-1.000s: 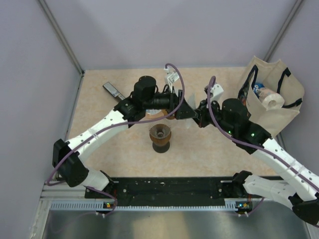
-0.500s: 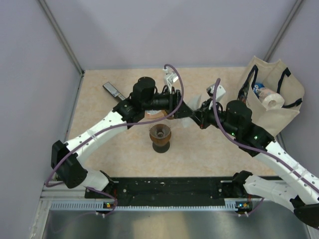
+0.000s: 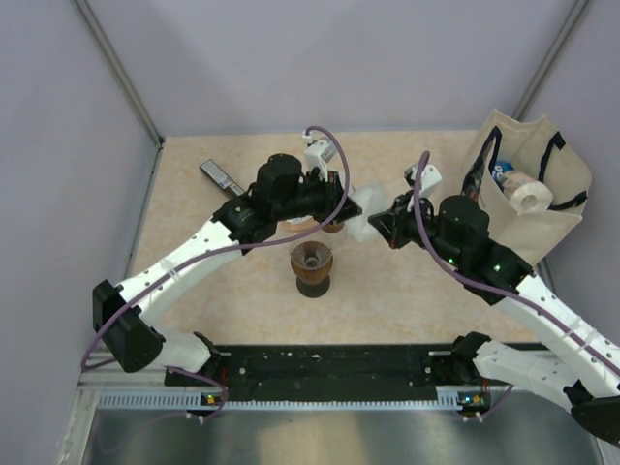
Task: Place the coffee filter in the dripper
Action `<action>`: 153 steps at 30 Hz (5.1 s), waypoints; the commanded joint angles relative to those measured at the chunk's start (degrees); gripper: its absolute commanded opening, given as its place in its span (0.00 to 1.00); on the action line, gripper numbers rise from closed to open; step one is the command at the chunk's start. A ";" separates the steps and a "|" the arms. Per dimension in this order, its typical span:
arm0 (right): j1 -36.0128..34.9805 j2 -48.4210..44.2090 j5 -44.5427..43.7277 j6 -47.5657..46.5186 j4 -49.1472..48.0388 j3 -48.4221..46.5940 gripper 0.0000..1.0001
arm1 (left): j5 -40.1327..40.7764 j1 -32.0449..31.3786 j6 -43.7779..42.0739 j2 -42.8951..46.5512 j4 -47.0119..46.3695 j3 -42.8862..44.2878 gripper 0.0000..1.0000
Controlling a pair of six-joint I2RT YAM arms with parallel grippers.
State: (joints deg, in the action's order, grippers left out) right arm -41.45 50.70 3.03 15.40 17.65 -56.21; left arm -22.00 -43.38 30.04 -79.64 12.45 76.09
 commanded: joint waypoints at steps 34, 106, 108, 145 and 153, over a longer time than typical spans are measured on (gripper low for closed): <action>0.23 2.83 -17.79 9.56 0.99 -2.15 0.41 | 35.19 -13.31 -3.67 0.45 11.19 7.40 0.00; -10.05 28.31 -1.09 5.61 13.64 -19.82 0.00 | 46.97 -9.10 10.57 14.69 33.96 -7.18 0.70; -9.97 28.67 -1.35 5.43 13.64 -19.91 0.00 | 44.78 -7.78 10.04 14.42 33.26 -7.71 0.69; -10.05 28.76 -1.45 2.88 12.76 -19.47 0.00 | 41.34 -4.97 6.35 7.56 39.24 -6.49 0.94; -9.97 29.37 -0.30 2.71 12.85 -19.47 0.10 | 39.23 -4.96 5.64 9.76 36.86 -6.13 0.99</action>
State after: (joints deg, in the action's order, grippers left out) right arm -51.00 80.66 1.91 18.98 32.38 -73.63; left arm 17.52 -48.51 36.21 -72.88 51.37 67.99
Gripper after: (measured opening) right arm 0.057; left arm 0.988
